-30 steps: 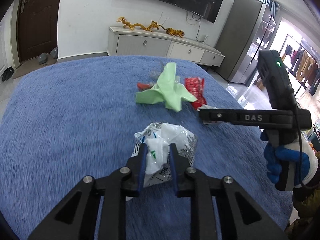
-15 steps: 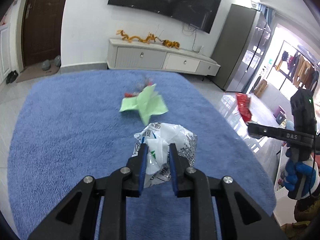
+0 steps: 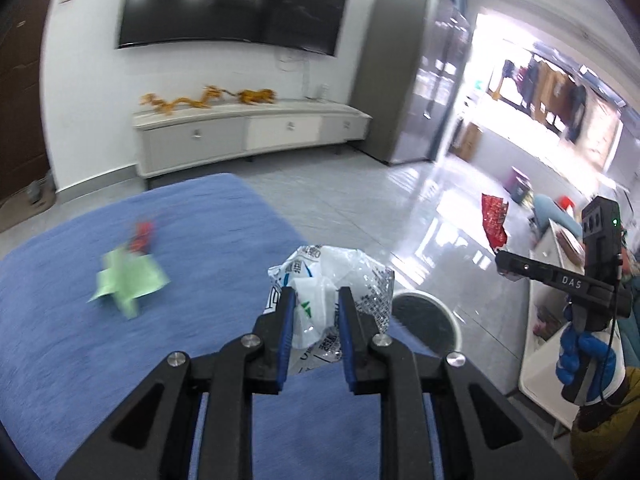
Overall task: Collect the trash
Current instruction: 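Carry both bags over the white bin and open both tools to drop them, then move both open tools back to the remaining trash on the rug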
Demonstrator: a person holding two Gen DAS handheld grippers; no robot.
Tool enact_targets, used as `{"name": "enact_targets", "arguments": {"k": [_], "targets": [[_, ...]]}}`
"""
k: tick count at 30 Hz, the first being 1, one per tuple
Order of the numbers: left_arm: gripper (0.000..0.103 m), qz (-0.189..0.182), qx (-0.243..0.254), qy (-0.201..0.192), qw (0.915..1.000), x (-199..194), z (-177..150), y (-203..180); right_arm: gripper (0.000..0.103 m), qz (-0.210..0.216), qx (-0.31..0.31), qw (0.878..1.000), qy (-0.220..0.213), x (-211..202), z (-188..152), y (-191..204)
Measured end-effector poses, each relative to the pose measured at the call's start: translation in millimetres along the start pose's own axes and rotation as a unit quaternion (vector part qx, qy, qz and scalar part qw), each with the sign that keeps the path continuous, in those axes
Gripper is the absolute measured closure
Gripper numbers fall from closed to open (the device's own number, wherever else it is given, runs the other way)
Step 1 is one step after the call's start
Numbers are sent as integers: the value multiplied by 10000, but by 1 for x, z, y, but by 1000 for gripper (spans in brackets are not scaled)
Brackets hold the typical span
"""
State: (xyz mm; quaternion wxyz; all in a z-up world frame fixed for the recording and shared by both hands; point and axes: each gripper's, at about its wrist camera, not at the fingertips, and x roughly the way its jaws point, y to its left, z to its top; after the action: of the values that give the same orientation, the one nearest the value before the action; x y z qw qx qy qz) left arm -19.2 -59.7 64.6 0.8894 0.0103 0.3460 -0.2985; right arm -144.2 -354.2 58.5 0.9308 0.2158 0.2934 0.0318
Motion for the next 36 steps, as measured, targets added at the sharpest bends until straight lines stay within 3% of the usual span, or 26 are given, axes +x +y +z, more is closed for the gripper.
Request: {"name": "enact_targets", "arguments": {"k": [5, 12, 23, 25, 27, 28, 30, 36], "targets": [[83, -344, 372, 371, 9980, 60, 19, -68, 82, -338, 459, 9984, -22, -1, -9, -56], [83, -740, 721, 932, 9903, 158, 35, -145, 81, -579, 1104, 9917, 317, 28, -30, -128], [79, -1219, 529, 1659, 9771, 270, 21, -201, 79, -796, 1660, 9800, 750, 63, -55, -205], [74, -1323, 376, 1788, 9742, 285, 17, -203, 79, -840, 1683, 9787, 826, 67, -59, -210], [55, -1429, 226, 1881, 9714, 297, 14, -204, 78, -905, 1692, 9772, 908, 73, -59, -216], [51, -1460, 151, 1890, 9710, 302, 12, -202, 77, -931, 1693, 9766, 947, 75, -58, -216], [50, -1511, 82, 1910, 9699, 306, 12, -202, 62, -1023, 1686, 9750, 1019, 79, -59, -218], [50, -1492, 137, 1729, 9735, 290, 13, -204, 58, -1169, 1635, 9747, 981, 71, -58, -219]]}}
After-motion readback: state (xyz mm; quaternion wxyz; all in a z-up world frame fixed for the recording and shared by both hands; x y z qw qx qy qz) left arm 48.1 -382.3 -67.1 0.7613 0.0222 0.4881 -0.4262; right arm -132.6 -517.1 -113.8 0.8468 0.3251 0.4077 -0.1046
